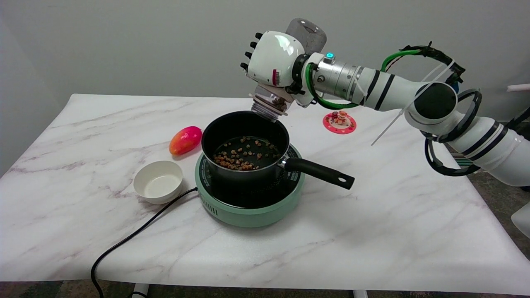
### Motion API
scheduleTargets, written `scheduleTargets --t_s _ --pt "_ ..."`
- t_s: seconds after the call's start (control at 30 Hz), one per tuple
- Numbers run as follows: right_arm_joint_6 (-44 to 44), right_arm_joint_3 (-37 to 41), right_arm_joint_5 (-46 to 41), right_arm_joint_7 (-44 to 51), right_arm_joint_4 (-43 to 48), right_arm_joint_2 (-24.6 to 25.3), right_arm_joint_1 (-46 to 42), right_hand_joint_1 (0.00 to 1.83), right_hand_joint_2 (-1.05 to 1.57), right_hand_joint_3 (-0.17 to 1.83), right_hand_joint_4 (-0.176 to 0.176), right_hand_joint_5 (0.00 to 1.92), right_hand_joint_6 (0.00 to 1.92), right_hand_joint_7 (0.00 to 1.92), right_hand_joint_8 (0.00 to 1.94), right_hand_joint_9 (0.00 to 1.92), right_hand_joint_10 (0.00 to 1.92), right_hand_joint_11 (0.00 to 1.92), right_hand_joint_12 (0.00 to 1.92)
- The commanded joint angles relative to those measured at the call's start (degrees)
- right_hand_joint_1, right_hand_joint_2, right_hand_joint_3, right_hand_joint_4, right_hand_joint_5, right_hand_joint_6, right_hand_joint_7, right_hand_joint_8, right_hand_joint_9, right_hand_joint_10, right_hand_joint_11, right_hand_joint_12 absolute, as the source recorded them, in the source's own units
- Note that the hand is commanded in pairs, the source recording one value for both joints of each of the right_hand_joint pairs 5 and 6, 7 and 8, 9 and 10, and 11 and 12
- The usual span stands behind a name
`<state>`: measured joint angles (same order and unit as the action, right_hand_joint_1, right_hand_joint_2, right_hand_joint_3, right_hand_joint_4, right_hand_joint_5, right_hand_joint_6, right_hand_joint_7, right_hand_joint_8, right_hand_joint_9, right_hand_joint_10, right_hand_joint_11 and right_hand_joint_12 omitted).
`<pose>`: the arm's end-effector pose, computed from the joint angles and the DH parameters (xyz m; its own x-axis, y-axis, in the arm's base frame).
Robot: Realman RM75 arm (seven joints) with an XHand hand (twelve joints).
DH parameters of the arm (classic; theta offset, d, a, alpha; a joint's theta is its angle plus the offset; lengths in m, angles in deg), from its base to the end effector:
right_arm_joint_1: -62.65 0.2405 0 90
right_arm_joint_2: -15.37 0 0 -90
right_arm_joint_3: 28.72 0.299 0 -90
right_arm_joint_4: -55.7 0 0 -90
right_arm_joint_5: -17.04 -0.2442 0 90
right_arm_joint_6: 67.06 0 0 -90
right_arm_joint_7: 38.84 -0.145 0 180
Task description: Pour the contents of the bottle into the soup pot.
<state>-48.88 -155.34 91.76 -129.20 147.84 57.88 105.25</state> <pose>-0.0886 -0.4618 0.2643 0.6973 0.4600 -0.5497 0.7167 -0.4327 0.5469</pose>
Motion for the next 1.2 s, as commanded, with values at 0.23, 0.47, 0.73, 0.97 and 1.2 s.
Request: scheduleTargets --t_s 0.23,0.47,0.73,0.97,1.2 --pt "0.8 -5.5 11.2 -8.7 4.4 -0.3 7.1 1.53 0.93 0.90 0.000 1.92 1.92 1.92 1.92 1.48 1.48 1.23 1.23" --pt "0.8 -7.5 11.6 -8.5 5.6 0.5 9.8 1.53 0.93 0.91 0.000 1.92 1.92 1.92 1.92 1.49 1.49 1.23 1.23" --pt "0.1 -9.9 16.3 -9.3 5.8 1.2 12.1 1.51 1.00 0.81 0.000 1.92 1.92 1.92 1.92 1.51 1.51 1.24 1.24" --pt "-1.5 -14.4 19.4 -13.6 5.2 0.7 12.6 1.50 1.04 0.76 0.000 1.92 1.92 1.92 1.92 1.52 1.52 1.25 1.25" --pt "-3.8 -15.4 19.6 -14.3 3.3 0.4 11.8 1.48 1.08 0.70 0.000 1.92 1.92 1.92 1.92 1.53 1.53 1.25 1.25"
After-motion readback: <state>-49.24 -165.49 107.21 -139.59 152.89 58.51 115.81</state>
